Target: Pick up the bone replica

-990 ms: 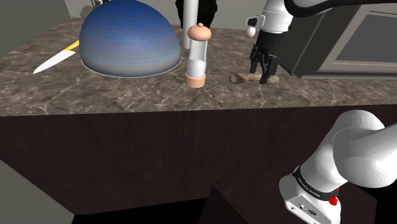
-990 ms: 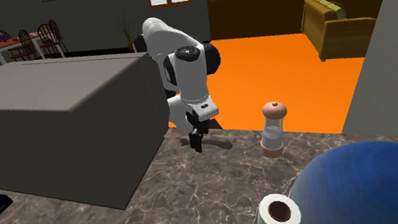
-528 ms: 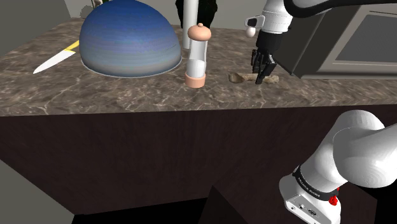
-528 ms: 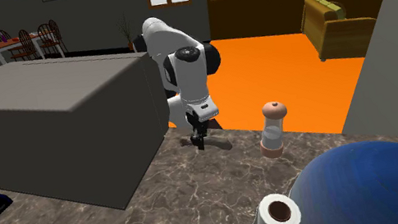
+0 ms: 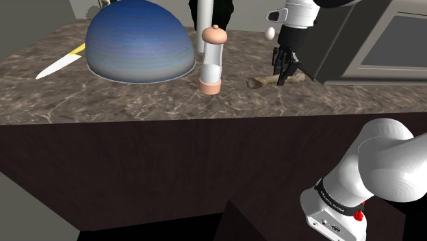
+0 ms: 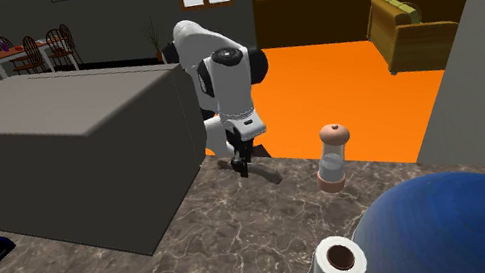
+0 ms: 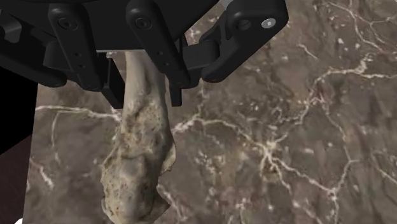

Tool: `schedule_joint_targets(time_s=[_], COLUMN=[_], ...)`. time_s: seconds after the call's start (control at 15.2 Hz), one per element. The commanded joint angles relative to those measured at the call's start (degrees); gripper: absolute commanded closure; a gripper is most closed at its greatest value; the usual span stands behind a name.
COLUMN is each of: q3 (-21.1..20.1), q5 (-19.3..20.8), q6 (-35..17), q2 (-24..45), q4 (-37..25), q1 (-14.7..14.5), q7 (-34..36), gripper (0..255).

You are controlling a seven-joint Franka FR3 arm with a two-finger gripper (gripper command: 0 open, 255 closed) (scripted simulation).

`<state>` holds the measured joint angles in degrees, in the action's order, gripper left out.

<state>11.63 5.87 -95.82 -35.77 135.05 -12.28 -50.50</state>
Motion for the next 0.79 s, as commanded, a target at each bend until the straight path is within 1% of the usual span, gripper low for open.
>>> schedule_joint_targets(time_s=[0.0,0.59,0.73], q3=[-0.1,-0.59,-0.6], q5=[-0.13,-0.62,-0.63], q6=[1.56,8.22,8.34], q2=[0.22,1.27,1.29], q4=[-1.77,-9.48,-9.61], q1=[-0.07,-0.35,-0.36], q7=[-0.05,-0.16,-0.16], gripper=[255,255,255])
